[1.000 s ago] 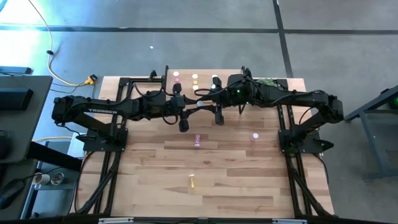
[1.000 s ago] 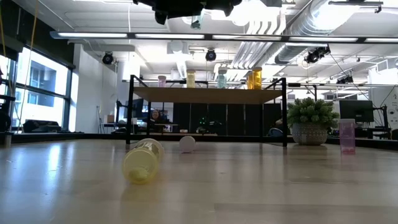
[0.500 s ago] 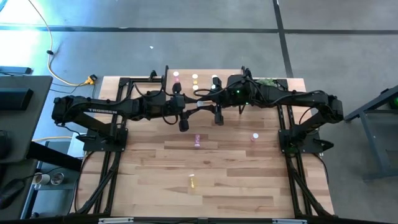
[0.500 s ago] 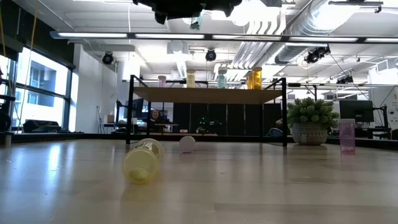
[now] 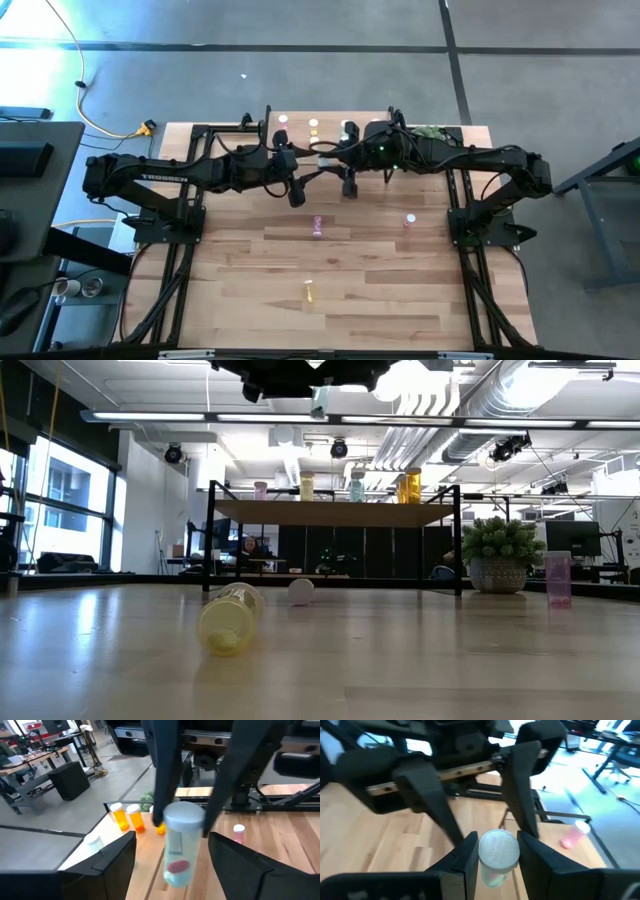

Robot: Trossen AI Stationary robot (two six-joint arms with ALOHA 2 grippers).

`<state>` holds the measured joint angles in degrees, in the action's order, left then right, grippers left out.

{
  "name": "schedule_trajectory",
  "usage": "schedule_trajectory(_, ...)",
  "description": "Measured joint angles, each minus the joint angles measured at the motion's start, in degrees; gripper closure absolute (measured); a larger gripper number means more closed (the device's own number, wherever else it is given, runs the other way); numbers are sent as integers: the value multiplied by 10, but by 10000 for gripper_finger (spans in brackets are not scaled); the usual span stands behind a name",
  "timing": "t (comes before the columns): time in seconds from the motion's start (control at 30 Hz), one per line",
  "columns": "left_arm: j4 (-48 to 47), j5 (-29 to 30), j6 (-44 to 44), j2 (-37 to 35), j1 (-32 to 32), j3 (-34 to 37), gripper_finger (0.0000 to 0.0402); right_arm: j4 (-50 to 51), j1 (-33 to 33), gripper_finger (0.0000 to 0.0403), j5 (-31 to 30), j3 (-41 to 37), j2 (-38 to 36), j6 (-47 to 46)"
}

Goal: Pick and place medicine bottles onto shelf by color
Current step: Put the blue pill bottle aligned with the other blue pill bottles on the shelf

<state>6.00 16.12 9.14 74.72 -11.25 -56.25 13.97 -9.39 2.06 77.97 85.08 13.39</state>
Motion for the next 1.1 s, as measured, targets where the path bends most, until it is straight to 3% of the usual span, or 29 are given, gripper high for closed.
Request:
schedule_trajectory(0.3, 0, 1, 0, 0, 0, 0, 162, -1, -13, 299, -18, 0, -10, -5)
schedule_trajectory(0.47, -3, 43, 0, -2, 0, 0, 162, 2, -28, 299, -61, 0, -38, -7)
schedule_trajectory(0.8, -20, 56, 2, -28, 0, 0, 163, 0, -103, 299, -62, 0, -71, -6)
schedule_trajectory(1.1, -25, 56, 26, -48, -22, 0, 163, -25, -211, 299, 1, 0, -71, -5)
